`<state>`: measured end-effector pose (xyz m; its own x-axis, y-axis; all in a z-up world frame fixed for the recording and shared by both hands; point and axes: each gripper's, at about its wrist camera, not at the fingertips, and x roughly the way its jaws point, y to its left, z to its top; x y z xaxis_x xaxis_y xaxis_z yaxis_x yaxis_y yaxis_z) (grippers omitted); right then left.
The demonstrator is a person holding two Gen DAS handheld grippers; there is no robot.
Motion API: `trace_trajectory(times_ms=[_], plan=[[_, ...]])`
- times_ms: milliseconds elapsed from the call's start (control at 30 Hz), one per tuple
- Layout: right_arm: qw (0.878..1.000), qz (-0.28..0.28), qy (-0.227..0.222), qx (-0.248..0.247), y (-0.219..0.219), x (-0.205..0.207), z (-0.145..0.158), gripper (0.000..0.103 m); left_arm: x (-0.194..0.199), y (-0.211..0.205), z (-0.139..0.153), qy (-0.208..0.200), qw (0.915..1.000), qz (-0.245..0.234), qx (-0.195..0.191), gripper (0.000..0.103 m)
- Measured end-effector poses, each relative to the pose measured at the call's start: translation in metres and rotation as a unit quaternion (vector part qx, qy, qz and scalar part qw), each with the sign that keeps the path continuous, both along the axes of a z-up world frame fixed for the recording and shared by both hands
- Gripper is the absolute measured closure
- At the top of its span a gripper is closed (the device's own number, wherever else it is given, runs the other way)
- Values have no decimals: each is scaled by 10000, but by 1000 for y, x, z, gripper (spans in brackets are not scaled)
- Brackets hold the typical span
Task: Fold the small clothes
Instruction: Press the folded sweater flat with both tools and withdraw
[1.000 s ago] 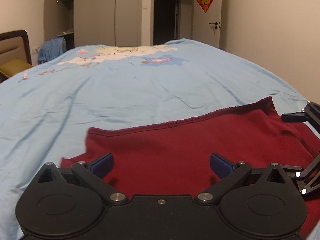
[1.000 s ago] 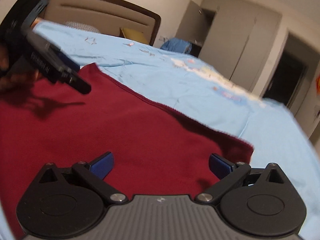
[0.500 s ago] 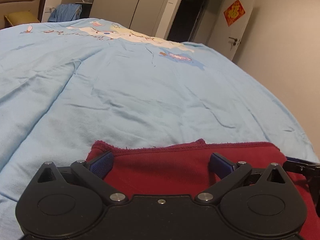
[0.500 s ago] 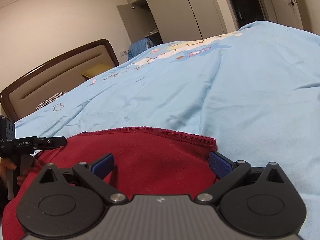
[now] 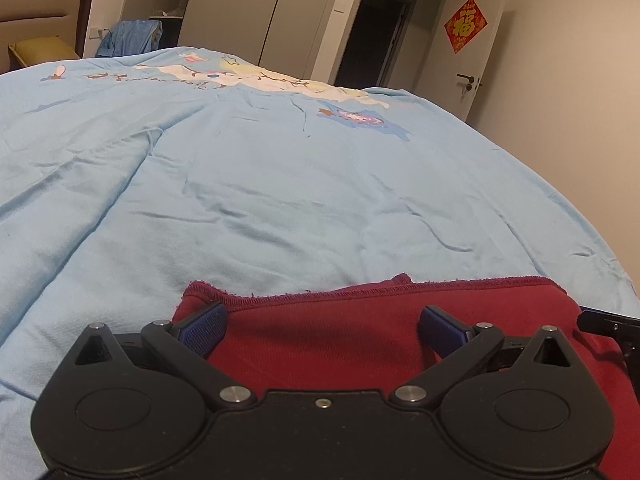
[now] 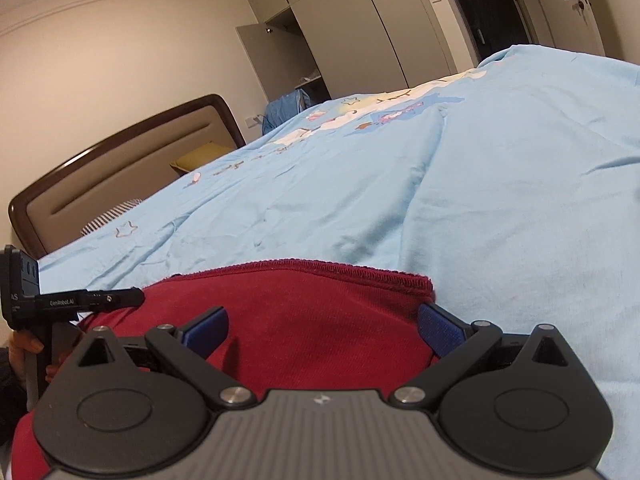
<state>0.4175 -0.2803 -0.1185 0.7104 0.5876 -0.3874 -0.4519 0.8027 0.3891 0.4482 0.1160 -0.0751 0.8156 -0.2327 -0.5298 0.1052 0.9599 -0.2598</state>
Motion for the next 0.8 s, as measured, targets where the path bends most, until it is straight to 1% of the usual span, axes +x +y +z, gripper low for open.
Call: trace_trajectory(times_ms=[333,433,500,533,567,600,633,667,733,800], plan=[[9997,36,-18,232,-3,-1,0,1,-1,-1,-1,-27,10000,11,26,1],[10000,-60,-36,25,3,-4,3,1,-3,-3,0,-55,9999,33,97,1],[9991,-189,-37,-387,14,-8,13,0,-8,-8,5,-90,9995,122,274,1],[9976,-255,-94,-641,20,-13,21,0,-15,-10,13,-165,9988,244,381,1],[9960,-305,-211,-816,25,-20,29,0,-25,-12,22,-327,9978,341,456,1],[9950,-328,-363,-871,28,-29,36,0,-37,-12,31,-568,9968,350,439,1],[9948,-344,-488,-825,28,-40,42,0,-50,-10,39,-781,9959,318,328,1],[9948,-376,-556,-766,28,-50,48,0,-60,-9,45,-831,9959,289,202,1],[9934,-478,-675,-801,31,-74,57,0,-75,-9,49,-680,9975,168,4,1],[9897,-585,-851,-987,37,-105,59,0,-92,-11,48,-515,9986,134,-74,1]])
